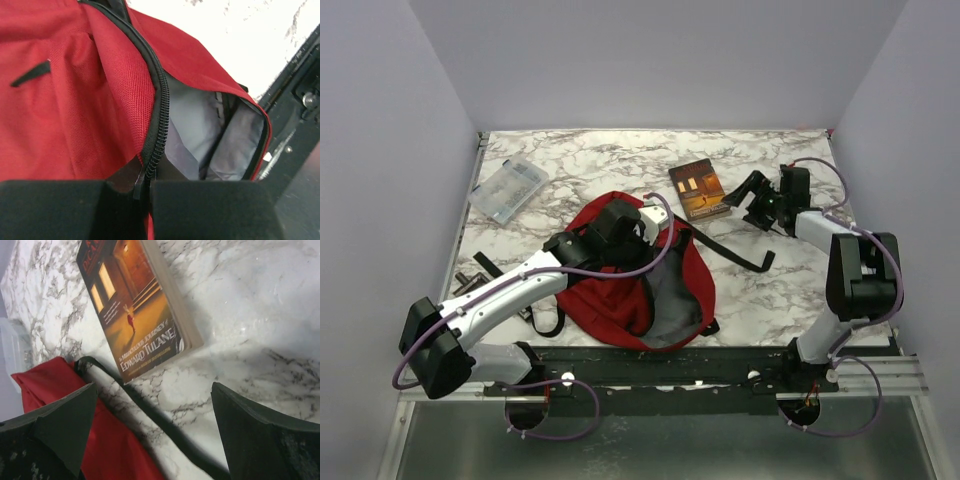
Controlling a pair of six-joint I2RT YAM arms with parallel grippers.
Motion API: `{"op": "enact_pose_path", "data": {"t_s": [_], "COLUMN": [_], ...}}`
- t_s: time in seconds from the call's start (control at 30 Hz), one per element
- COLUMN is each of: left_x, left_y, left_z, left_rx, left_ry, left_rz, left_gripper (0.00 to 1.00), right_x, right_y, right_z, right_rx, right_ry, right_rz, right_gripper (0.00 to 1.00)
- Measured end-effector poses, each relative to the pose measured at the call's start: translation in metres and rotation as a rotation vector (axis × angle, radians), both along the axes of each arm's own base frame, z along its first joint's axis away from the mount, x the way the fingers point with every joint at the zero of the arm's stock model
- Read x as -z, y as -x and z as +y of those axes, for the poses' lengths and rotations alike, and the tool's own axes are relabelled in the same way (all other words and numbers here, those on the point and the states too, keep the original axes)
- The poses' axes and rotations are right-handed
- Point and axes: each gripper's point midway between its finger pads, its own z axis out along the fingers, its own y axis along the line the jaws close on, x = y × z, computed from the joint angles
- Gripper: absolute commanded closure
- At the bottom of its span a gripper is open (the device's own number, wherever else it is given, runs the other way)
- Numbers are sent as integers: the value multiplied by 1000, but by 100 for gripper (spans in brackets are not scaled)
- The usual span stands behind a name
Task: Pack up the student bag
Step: Pick up the book from the center of the board.
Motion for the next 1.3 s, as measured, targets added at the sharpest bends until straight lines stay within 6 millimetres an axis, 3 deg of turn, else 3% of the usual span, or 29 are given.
{"op": "enact_pose_path", "data": {"t_s": [0.2,0.47,0.53,0.57,0.6,0.67,0.83,0.87,0.97,1.1,1.3], "left_x": [12,11,6,0,-9,-39,-105,-113,-125,-119,-58], "left_y": [18,33,34,33,30,17,-20,-25,-47,-82,-128], "left_z": [-3,3,5,5,4,-3,-28,-32,-52,-84,-119], "left_rx": [33,47,42,37,29,13,-39,-45,-59,-81,-87], "left_ry": [11,6,-5,-6,1,38,144,158,183,171,40], "left_rz": [108,161,169,167,150,94,-45,-61,-96,-123,-180], "left_gripper": [94,55,49,39,30,24,14,12,10,10,7], "right_x": [30,44,46,47,48,52,60,60,60,59,40], "right_y": [-19,-35,-37,-38,-39,-41,-39,-39,-38,-37,-31], "right_z": [8,9,5,3,1,-3,-4,-4,-1,2,19], "right_rx": [-67,-104,-88,-82,-75,-64,-66,-66,-72,-80,-106], "right_ry": [-73,-48,-23,-9,3,23,34,33,33,9,-115], "right_rz": [12,-31,-35,-38,-38,-36,-14,-14,-14,-8,5], "right_gripper": [11,25,34,40,48,64,69,69,84,100,100]}}
